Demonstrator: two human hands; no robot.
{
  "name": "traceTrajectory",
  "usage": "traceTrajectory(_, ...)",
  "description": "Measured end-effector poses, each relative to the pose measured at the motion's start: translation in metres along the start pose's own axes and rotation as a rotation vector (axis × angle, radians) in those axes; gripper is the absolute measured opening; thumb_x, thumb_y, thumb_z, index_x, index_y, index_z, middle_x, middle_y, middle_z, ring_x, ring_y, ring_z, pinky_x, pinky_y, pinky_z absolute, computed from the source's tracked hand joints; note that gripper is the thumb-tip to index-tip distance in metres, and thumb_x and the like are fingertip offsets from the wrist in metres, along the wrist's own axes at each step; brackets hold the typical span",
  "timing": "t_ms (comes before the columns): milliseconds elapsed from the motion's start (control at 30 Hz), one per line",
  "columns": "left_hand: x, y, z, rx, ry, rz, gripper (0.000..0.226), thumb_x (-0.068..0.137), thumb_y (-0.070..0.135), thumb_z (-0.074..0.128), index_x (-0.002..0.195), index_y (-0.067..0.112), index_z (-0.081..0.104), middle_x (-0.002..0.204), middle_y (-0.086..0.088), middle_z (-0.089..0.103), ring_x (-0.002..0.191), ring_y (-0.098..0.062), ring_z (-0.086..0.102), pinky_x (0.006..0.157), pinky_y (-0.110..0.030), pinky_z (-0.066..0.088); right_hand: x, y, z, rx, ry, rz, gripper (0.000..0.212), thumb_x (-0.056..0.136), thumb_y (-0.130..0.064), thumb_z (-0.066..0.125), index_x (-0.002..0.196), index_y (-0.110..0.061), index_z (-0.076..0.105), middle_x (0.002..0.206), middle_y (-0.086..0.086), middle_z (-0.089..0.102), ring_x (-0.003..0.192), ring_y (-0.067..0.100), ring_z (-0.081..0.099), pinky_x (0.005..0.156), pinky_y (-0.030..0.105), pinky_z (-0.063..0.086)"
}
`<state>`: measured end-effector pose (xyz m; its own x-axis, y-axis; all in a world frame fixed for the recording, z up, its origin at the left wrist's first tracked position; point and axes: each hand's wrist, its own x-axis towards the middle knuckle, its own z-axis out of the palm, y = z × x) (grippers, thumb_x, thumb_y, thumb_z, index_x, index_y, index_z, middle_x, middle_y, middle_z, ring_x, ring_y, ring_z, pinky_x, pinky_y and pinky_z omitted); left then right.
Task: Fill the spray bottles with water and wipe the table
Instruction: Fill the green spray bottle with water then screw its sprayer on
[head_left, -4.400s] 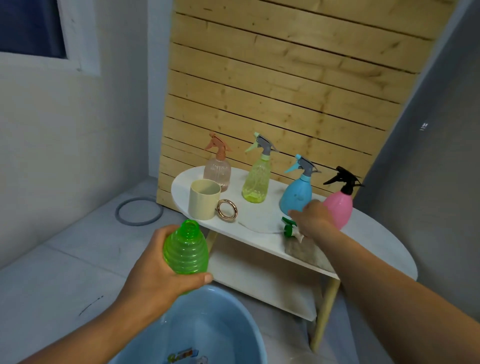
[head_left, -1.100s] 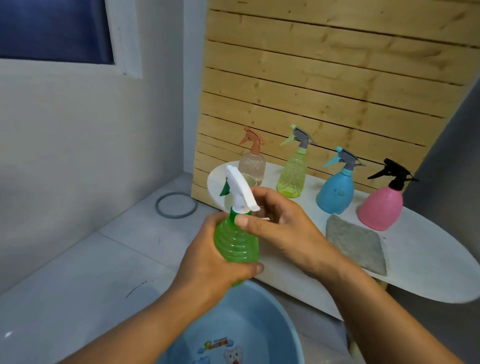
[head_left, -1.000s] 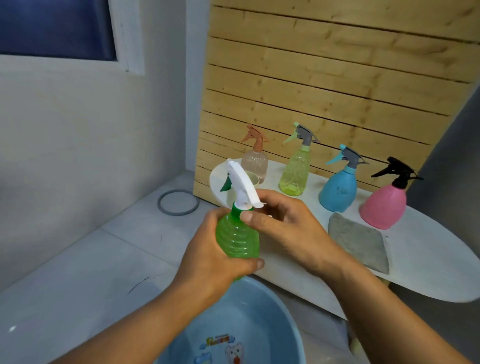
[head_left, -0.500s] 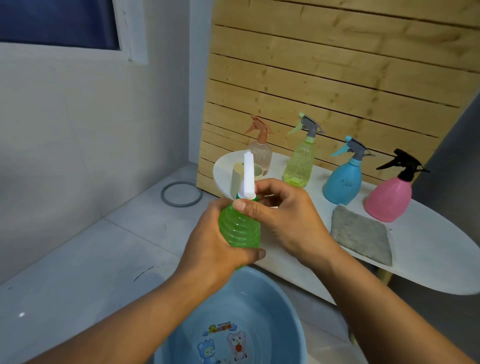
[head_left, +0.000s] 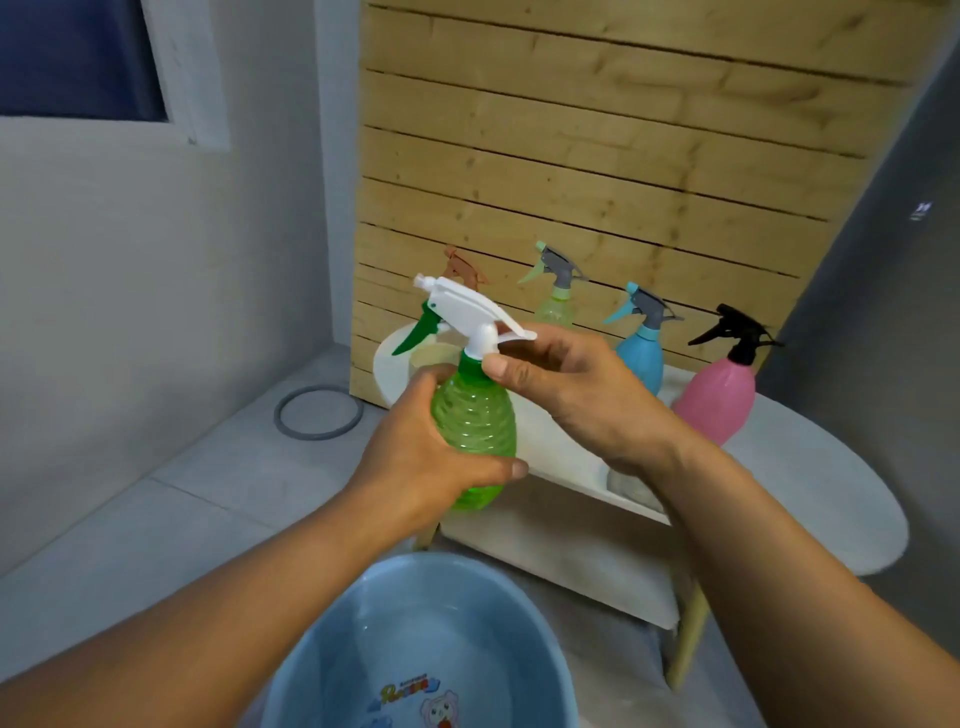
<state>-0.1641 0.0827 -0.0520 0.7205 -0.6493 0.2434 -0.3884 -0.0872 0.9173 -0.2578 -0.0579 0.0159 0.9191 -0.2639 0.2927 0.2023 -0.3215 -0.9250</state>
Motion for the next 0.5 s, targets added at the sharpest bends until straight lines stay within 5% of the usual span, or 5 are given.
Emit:
traceTrajectory(167, 0.052, 0.016, 0.045, -0.019, -0.011, 0.057, 0.092, 0.051, 0.031, 0.102, 0.125, 0.034, 0.048, 0.106, 0.019, 0.063, 0.097, 0.008, 0.060, 0.078, -0.018, 0.049, 0.017, -0.019, -0.057, -0.288, 0.080, 0.056, 0.022, 0.091, -0.014, 0.073, 0.113, -0.011, 0.070, 0.100, 0.009, 0.075, 0.092, 0.019, 0.071, 0.084, 0.034, 0.057)
traceTrajectory(367, 0.103, 0.004, 0.104, -0.061, -0.053, 0.045, 0.089, 0.050, 0.026, 0.103, 0.118, 0.037, 0.048, 0.101, 0.020, 0.064, 0.093, 0.001, 0.062, 0.077, -0.025, 0.051, 0.052, -0.015, -0.117, -0.752, 0.044, 0.178, 0.024, 0.071, -0.035, 0.090, 0.082, -0.027, 0.069, 0.064, -0.017, 0.066, 0.054, -0.004, 0.054, 0.050, 0.013, 0.041)
traceTrajectory(500, 0.122, -0.012, 0.134, -0.107, -0.085, -0.015, 0.082, 0.041, 0.032, 0.101, 0.105, 0.043, 0.050, 0.093, 0.023, 0.068, 0.088, 0.003, 0.066, 0.081, -0.036, 0.055, 0.066, 0.009, -0.141, -0.872, 0.014, 0.244, 0.032, 0.070, -0.037, 0.088, 0.089, -0.018, 0.071, 0.076, 0.002, 0.070, 0.059, 0.009, 0.053, 0.055, 0.028, 0.041)
